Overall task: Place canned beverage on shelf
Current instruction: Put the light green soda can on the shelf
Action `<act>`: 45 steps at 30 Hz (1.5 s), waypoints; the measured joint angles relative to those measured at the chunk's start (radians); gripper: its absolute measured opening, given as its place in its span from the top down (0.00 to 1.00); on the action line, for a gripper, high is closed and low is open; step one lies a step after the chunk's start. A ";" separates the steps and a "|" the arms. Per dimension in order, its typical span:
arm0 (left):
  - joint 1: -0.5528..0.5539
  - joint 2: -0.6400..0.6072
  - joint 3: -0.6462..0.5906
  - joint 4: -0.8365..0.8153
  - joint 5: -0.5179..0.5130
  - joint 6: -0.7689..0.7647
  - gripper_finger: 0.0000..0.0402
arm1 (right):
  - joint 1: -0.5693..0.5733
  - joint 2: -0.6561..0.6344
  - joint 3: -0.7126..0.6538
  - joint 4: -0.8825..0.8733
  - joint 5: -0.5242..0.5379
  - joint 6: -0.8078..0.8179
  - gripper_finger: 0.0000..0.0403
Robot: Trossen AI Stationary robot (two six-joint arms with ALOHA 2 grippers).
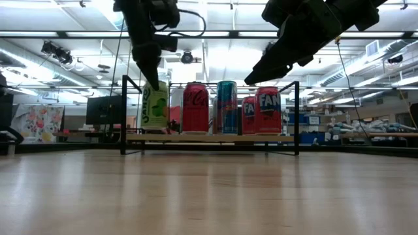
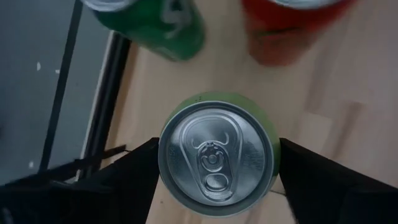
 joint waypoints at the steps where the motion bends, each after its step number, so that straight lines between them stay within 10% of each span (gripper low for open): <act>1: 0.022 0.000 0.000 0.015 0.015 0.013 0.26 | 0.000 0.000 0.000 0.000 0.000 -0.003 0.12; 19: 0.275 0.082 0.009 0.154 0.170 0.267 0.26 | -0.006 0.000 0.000 0.003 -0.006 -0.026 0.12; 45: 0.208 0.105 0.039 0.148 0.039 0.288 0.06 | -0.025 0.000 0.000 0.008 -0.018 -0.026 0.12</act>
